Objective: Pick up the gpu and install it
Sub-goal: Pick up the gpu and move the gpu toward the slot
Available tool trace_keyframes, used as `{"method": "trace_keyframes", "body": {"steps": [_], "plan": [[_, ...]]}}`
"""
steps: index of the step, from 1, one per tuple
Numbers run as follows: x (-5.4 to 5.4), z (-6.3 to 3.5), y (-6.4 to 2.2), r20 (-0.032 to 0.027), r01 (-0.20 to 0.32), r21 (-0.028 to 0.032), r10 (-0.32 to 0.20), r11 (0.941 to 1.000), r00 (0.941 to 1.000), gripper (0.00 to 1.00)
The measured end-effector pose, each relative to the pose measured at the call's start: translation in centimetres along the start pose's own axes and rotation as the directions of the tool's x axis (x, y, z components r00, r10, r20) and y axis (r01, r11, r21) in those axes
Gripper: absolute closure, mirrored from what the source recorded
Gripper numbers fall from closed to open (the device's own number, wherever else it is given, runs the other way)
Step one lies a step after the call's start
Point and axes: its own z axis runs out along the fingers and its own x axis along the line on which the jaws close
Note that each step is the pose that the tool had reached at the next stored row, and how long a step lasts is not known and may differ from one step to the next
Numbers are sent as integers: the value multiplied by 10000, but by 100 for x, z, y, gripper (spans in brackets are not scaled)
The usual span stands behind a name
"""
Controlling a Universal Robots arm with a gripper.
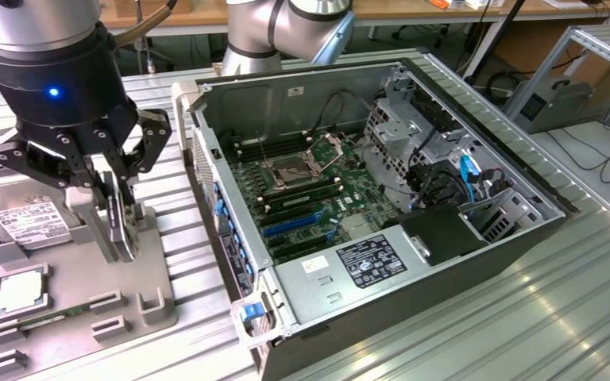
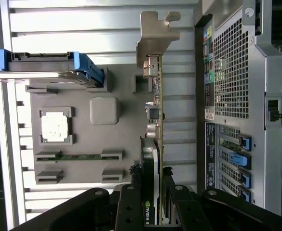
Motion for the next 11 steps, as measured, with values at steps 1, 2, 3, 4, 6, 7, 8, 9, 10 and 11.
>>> {"method": "trace_keyframes", "body": {"steps": [1,2,3,4,6,7,8,9,10,11], "plan": [[0,-3,0,-1,1,1,-1,10000,10000,73],[0,-5,0,-2,0,2,0,10000,10000,73],[0,-15,1,-5,0,5,0,10000,10000,73],[-1,-28,1,-4,0,4,0,10000,10000,73],[-1,-55,1,-2,0,2,0,10000,10000,73],[-2,-67,1,-2,0,2,0,10000,10000,73],[-2,-83,1,-2,-1,2,1,10000,10000,73],[-2,-95,1,-2,0,1,0,10000,10000,73],[-3,-111,1,-1,0,1,0,10000,10000,73],[-3,-129,1,-1,0,1,0,10000,10000,73]]}}
